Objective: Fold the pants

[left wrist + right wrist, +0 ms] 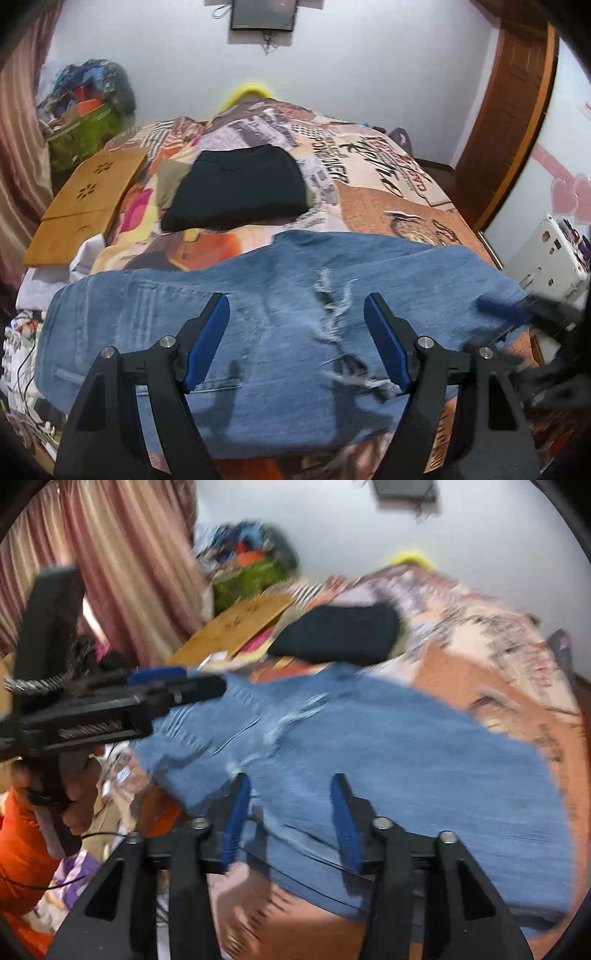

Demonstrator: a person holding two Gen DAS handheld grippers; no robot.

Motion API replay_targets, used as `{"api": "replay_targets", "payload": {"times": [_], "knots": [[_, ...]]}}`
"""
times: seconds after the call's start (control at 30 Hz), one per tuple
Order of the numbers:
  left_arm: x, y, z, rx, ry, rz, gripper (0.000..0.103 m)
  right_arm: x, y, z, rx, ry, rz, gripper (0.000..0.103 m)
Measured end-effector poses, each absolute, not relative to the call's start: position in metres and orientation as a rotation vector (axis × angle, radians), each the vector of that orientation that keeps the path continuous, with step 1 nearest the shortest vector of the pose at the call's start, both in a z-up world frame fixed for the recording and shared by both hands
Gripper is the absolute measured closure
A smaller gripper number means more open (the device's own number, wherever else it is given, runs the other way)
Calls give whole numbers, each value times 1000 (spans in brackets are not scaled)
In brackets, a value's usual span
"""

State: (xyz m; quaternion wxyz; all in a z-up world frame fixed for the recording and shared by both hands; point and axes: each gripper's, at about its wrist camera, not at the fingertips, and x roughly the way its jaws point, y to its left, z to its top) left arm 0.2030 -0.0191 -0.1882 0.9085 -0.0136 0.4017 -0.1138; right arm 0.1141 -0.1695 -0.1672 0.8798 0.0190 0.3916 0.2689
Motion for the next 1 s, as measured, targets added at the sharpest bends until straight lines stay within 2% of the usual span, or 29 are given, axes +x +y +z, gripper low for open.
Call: {"api": "replay_targets", "payload": {"times": [0.03, 0.13, 0.23, 0.3, 0.53, 0.73, 1.0], "knots": [[205, -26, -190, -22, 835, -246, 27, 109, -187, -162, 47, 786, 496, 44], [209, -41, -198, -9, 857, -278, 27, 97, -226, -153, 48, 745, 329, 33], [213, -58, -209, 10, 891, -303, 27, 83, -262, -150, 55, 729, 169, 23], [215, -68, -218, 19, 920, -318, 27, 74, -278, -153, 62, 737, 102, 20], [216, -88, -253, 54, 1010, -344, 27, 62, -271, -184, 32, 840, 79, 20], [217, -79, -259, -19, 1023, -353, 23, 78, -263, -207, 43, 902, 52, 20], [212, -81, -260, -9, 997, -340, 22, 88, -261, -204, 62, 853, 3, 20]]}}
